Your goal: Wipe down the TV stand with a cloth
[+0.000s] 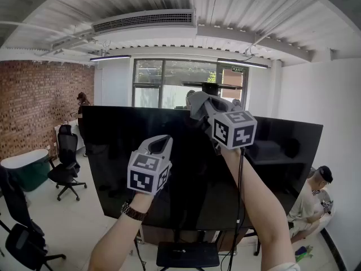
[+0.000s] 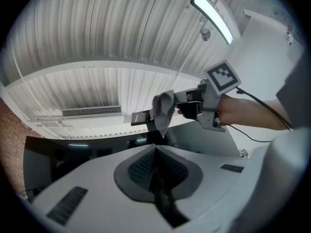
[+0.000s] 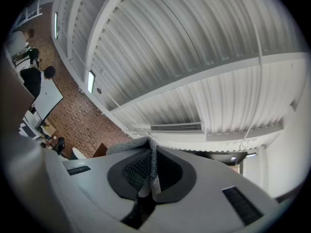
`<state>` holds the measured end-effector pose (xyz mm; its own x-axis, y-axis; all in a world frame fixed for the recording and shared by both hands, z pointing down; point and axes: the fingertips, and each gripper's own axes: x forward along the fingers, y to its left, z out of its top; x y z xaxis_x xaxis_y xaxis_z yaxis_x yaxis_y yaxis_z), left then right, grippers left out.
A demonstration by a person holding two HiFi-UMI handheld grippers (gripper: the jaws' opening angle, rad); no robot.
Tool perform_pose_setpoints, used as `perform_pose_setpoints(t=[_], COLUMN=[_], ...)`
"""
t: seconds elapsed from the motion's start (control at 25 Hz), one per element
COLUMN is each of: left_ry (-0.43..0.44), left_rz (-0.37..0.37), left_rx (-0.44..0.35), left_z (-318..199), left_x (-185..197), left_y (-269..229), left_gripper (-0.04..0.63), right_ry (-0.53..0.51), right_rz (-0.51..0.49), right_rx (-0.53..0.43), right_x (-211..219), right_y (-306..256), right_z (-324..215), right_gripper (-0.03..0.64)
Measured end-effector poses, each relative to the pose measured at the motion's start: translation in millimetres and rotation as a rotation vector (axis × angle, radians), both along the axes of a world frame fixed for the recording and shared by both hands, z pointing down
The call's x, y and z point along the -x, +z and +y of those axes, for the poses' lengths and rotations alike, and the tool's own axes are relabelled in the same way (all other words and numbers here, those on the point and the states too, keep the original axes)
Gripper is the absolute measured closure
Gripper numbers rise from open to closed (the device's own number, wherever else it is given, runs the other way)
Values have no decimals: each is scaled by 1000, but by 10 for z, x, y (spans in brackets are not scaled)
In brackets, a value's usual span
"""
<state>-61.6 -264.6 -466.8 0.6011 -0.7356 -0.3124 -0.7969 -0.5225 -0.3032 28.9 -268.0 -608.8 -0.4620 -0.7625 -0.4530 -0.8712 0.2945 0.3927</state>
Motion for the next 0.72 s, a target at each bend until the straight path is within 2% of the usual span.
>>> perform_pose_setpoints(t=[0.12,0.2,0.4,0.52,0.72], left_ry=[-17,-16,-7,15,80], left_rz=[11,9,1,23,20], left_rx=[5,5,-13,-34,-27], left_z=[-189,-308,-530,-602,-653], left_x=[-173,-248,-247,-285,-438], left_y=[-77,-84,-115,-245,-311], left_gripper=[569,569,569,569,569], right_ry=[24,91,267,389,593], right_rz=[114,203,365,386,327], right_rx=[54,90,168,192,269], right_x=[171,194,-99,-519,-1468], right_y=[-214,-228,-111,-208,-269], right_z=[-536,-896,-1445,-1608,-1718], right_gripper=[609,609,609,609,609])
